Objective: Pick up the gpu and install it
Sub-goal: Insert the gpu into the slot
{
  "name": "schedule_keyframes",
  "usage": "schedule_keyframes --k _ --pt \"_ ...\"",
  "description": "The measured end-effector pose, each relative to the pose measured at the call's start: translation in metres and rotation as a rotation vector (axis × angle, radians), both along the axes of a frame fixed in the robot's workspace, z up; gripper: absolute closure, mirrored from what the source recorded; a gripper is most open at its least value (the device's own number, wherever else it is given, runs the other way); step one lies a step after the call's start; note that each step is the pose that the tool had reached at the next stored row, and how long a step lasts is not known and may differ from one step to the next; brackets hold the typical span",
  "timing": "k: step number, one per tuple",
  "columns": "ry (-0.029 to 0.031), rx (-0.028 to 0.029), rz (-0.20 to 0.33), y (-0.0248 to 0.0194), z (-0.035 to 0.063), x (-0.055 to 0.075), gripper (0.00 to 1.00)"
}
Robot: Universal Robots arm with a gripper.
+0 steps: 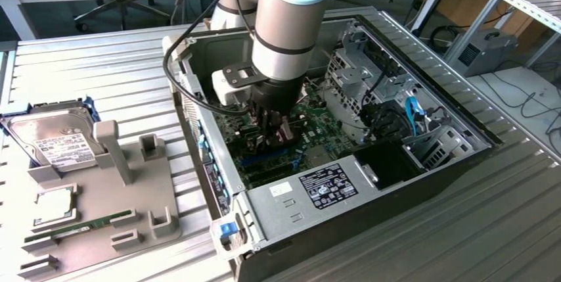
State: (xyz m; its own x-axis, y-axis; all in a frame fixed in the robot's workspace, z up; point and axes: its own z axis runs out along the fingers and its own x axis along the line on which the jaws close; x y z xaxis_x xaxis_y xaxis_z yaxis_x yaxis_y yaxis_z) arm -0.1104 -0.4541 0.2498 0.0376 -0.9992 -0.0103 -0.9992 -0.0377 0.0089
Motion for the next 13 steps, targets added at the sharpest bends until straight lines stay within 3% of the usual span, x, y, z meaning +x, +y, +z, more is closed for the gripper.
schedule_keyframes --k 4,13 --pt "-0.0027 0.0010 0.000 -0.0001 0.0007 0.000 0.74" --pt "-0.0056 0.0003 0.000 -0.0002 0.0125 0.000 0.74"
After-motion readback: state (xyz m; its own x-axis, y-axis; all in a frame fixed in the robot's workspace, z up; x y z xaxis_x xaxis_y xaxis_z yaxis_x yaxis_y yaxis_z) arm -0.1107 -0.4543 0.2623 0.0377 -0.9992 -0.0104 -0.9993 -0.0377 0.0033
